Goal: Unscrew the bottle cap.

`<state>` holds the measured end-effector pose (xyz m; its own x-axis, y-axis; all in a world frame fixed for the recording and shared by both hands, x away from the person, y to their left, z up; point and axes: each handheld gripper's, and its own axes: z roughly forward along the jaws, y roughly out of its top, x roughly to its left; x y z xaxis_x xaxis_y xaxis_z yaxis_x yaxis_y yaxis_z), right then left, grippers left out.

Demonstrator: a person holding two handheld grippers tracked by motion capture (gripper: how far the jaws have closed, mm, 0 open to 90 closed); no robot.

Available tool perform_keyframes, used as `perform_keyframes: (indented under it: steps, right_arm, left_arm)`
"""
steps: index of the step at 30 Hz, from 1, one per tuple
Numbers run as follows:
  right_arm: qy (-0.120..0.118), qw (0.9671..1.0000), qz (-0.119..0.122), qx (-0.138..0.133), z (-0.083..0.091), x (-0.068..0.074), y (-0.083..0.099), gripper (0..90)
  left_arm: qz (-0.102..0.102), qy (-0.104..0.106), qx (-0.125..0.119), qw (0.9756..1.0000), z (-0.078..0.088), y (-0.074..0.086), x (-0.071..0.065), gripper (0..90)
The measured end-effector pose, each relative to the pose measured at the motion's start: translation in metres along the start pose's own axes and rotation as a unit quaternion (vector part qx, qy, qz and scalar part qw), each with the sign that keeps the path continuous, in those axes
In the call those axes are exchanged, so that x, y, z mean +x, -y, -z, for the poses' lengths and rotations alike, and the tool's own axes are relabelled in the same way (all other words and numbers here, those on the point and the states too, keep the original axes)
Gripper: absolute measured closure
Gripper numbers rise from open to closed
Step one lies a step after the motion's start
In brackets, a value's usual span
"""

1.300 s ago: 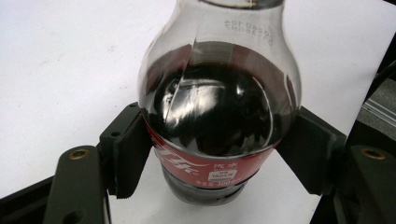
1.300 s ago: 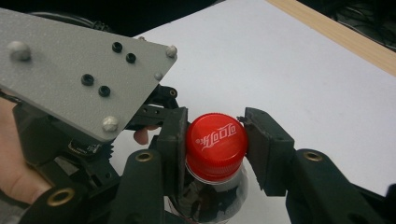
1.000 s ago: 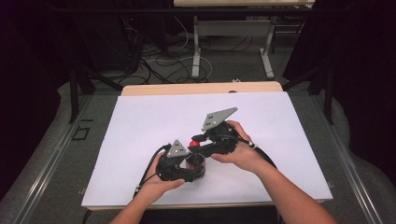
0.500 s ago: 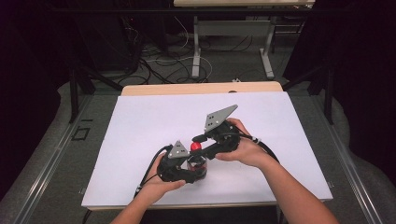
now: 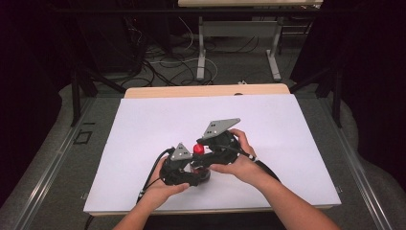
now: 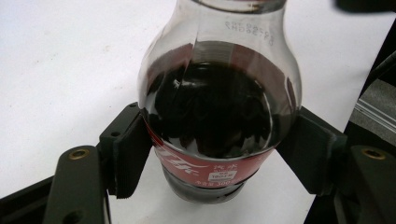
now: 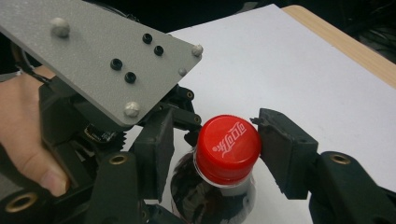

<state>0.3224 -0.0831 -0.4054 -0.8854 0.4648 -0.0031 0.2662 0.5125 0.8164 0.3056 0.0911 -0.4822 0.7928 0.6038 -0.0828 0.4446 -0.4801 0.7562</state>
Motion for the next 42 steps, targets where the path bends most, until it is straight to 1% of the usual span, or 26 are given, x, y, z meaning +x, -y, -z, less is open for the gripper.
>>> perform_keyframes:
  steps: [1, 2, 4, 5, 6, 7, 8, 11, 13, 14, 17, 18, 19, 20, 21, 22, 23, 24, 26, 27, 29, 31, 33, 35, 38, 42]
  right_arm:
    - [0.003, 1.0000, -0.001, 0.009, 0.000, 0.001, 0.000, 49.7]
    - [0.015, 0.9999, -0.001, 0.003, -0.001, 0.003, 0.000, 51.7]
    - [0.021, 0.9997, 0.003, 0.006, 0.000, 0.002, 0.000, 59.1]
    - [0.019, 0.9998, 0.002, 0.005, 0.000, 0.001, 0.000, 59.6]
    - [0.011, 0.9999, 0.002, 0.000, 0.000, -0.002, 0.001, 60.0]
    - [0.002, 1.0000, -0.003, 0.005, 0.000, -0.004, 0.001, 60.2]
    - [-0.001, 1.0000, 0.001, 0.003, 0.000, -0.005, 0.001, 60.3]
    - [-0.039, 0.9991, 0.016, 0.005, 0.000, -0.015, 0.001, 60.6]
    - [-0.057, 0.9981, 0.023, 0.007, 0.000, -0.021, 0.001, 60.8]
    - [-0.071, 0.9971, 0.026, 0.008, 0.000, -0.025, 0.001, 60.8]
    - [-0.109, 0.9921, 0.061, 0.009, -0.001, -0.033, 0.000, 60.9]
    - [-0.119, 0.9899, 0.076, 0.010, -0.001, -0.034, 0.000, 60.9]
    - [-0.134, 0.9868, 0.091, 0.009, 0.000, -0.036, 0.000, 60.9]
    - [-0.144, 0.9847, 0.098, 0.007, -0.001, -0.038, 0.000, 60.8]
    - [-0.153, 0.9822, 0.108, 0.007, -0.001, -0.040, 0.000, 60.6]
    - [-0.155, 0.9822, 0.106, 0.006, -0.001, -0.041, 0.000, 60.2]
    - [-0.146, 0.9844, 0.098, 0.007, 0.000, -0.040, 0.000, 57.6]
    - [-0.131, 0.9869, 0.095, 0.003, 0.000, -0.039, 0.000, 51.9]
    - [-0.106, 0.9904, 0.089, 0.004, 0.001, -0.034, 0.001, 47.5]
    - [-0.099, 0.9915, 0.084, 0.000, 0.001, -0.032, 0.001, 46.2]
    - [-0.082, 0.9943, 0.068, -0.006, 0.003, -0.025, 0.002, 45.0]
    - [-0.055, 0.9968, 0.055, -0.018, 0.005, -0.019, 0.004, 45.4]
    - [-0.048, 0.9973, 0.053, -0.020, 0.006, -0.014, 0.005, 47.2]
    - [-0.031, 0.9980, 0.050, -0.025, 0.005, -0.009, 0.006, 48.4]
    - [-0.017, 0.9984, 0.046, -0.029, 0.003, -0.006, 0.006, 50.9]
    - [-0.015, 0.9984, 0.049, -0.025, 0.001, -0.005, 0.005, 52.5]
  left_arm:
    - [0.002, 0.001, 0.002, 1.0000, 0.000, 0.000, -0.001, 30.6]
    - [0.002, 0.001, 0.001, 1.0000, 0.000, 0.000, -0.001, 30.6]
    - [0.000, 0.000, -0.002, 1.0000, -0.001, 0.000, -0.002, 30.6]
    - [-0.004, 0.000, 0.002, 1.0000, 0.000, 0.000, -0.001, 30.6]
    - [-0.002, 0.000, -0.001, 1.0000, -0.001, 0.000, -0.002, 30.6]
    - [0.000, -0.001, 0.000, 1.0000, -0.001, 0.000, -0.002, 30.6]
    - [0.000, 0.003, 0.000, 1.0000, -0.001, 0.000, -0.002, 30.7]
    - [-0.001, 0.004, 0.001, 1.0000, -0.002, 0.000, -0.003, 30.7]
    - [0.004, 0.007, 0.005, 1.0000, -0.002, 0.000, -0.003, 30.7]
    - [0.002, 0.007, 0.003, 1.0000, -0.002, 0.000, -0.003, 30.7]
    - [0.007, 0.010, 0.003, 0.9999, -0.002, 0.001, -0.005, 30.7]
    - [-0.005, 0.016, 0.007, 0.9998, -0.001, 0.000, -0.004, 30.7]
    - [0.000, 0.015, 0.002, 0.9999, -0.002, 0.001, -0.006, 30.7]
    - [0.003, 0.016, 0.002, 0.9999, -0.002, 0.001, -0.006, 30.7]
    - [-0.001, 0.015, 0.002, 0.9999, -0.002, 0.001, -0.006, 30.7]
    - [0.000, 0.015, 0.004, 0.9999, -0.002, 0.000, -0.005, 30.7]
    - [-0.001, 0.010, -0.003, 0.9999, -0.003, 0.000, -0.004, 30.7]
    - [0.004, 0.010, 0.001, 0.9999, -0.002, 0.000, -0.005, 30.7]
    - [0.006, 0.007, 0.001, 1.0000, -0.001, 0.000, -0.003, 30.7]
    - [0.012, 0.005, 0.001, 0.9999, -0.001, 0.000, -0.003, 30.7]
    - [0.006, -0.001, 0.000, 1.0000, -0.001, 0.000, 0.000, 30.7]
    - [0.006, -0.002, 0.001, 1.0000, 0.000, 0.000, 0.001, 30.7]
    - [0.005, -0.004, 0.001, 1.0000, 0.000, 0.000, 0.001, 30.7]
    - [0.004, -0.003, 0.001, 1.0000, 0.000, 0.000, 0.001, 30.7]
    - [0.003, -0.002, 0.003, 1.0000, 0.000, 0.000, -0.001, 30.7]
    - [0.005, 0.003, 0.004, 1.0000, 0.000, 0.000, -0.003, 30.7]
